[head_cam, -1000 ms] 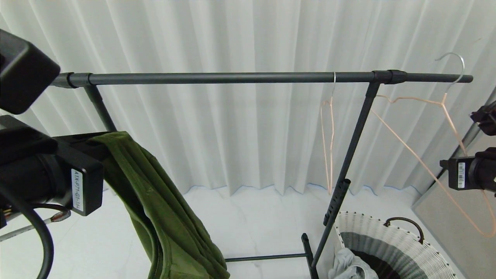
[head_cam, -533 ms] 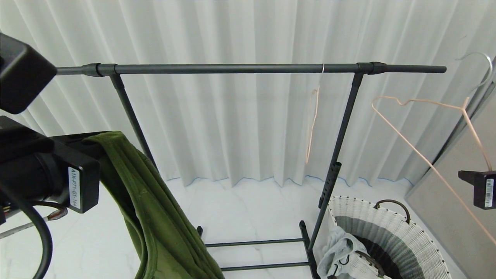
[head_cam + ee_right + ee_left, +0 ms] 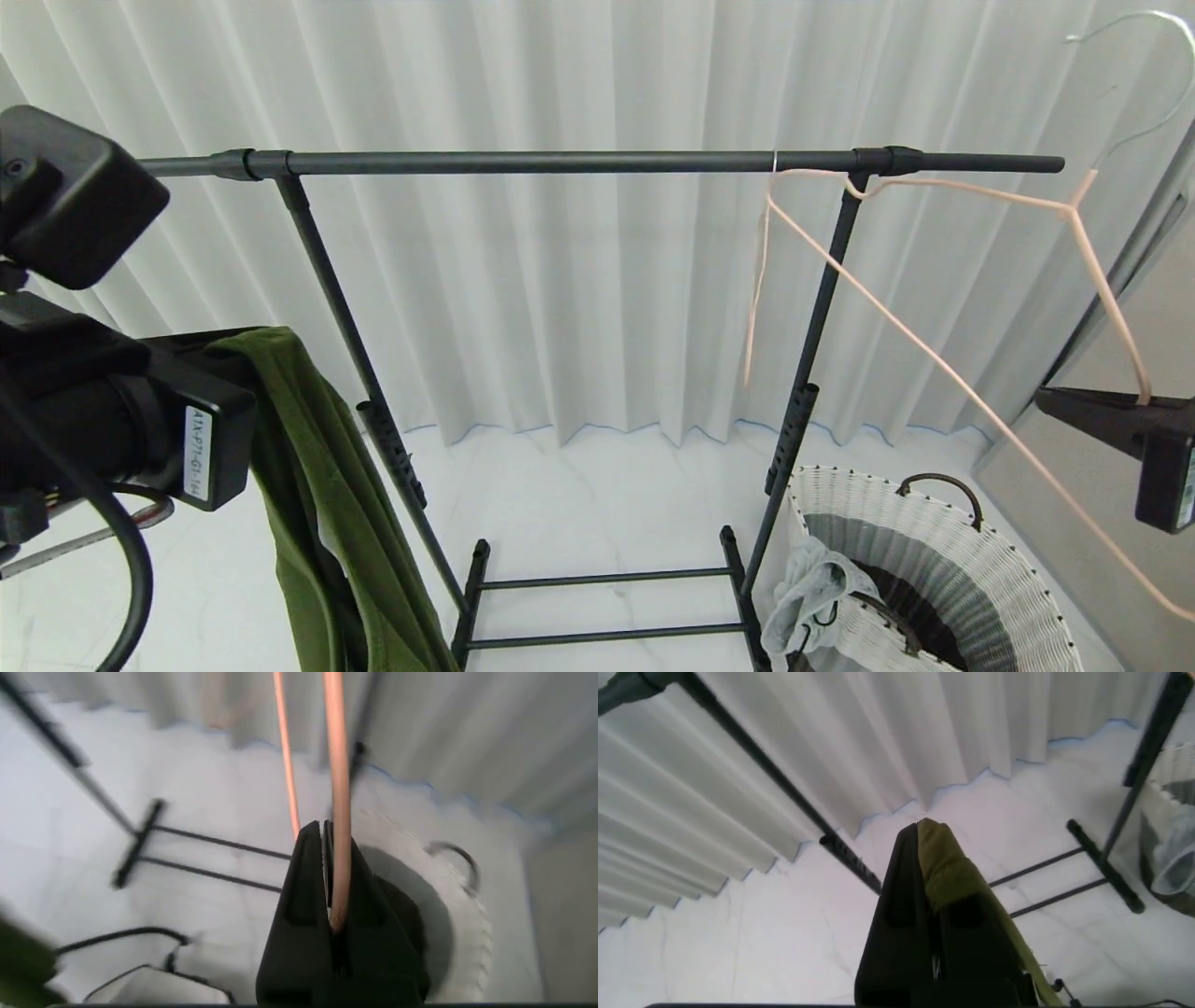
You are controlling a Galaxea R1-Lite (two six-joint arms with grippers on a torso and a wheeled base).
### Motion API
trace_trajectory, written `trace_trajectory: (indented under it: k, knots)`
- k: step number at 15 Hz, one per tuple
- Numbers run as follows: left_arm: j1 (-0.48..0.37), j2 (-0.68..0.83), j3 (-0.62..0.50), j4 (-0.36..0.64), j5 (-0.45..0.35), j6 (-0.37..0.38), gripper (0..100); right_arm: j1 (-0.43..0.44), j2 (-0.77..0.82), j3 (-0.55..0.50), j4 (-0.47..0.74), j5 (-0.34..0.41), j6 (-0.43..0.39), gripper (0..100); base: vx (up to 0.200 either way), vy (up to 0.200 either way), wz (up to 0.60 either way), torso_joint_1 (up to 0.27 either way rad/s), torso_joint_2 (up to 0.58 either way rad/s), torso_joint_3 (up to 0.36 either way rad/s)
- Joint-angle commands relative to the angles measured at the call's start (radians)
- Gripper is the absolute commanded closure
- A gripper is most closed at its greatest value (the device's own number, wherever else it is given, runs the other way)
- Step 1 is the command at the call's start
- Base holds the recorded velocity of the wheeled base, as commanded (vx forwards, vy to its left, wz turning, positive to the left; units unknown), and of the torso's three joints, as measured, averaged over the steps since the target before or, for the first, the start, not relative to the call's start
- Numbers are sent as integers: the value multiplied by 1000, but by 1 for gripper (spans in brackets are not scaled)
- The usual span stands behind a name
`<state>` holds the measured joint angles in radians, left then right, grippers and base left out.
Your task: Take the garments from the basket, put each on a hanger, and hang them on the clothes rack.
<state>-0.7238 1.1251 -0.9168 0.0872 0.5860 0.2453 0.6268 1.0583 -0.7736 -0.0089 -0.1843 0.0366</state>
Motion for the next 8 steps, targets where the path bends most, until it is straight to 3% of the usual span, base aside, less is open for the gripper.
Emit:
trace_trajectory:
  k: [1,4,8]
  knots:
    - [47,45,-27,0,5,2,100,202,20,-15,3,2,2,100,0,0,0,0,0,0]
    - [90,116,-83,-1,9,-9,100,360,78,-13,3,2,20,100,0,0,0,0,0,0]
    - [198,219,-148,-64,23,-21,100,488,138,-15,-6,2,23,100,0,0,0,0,0,0]
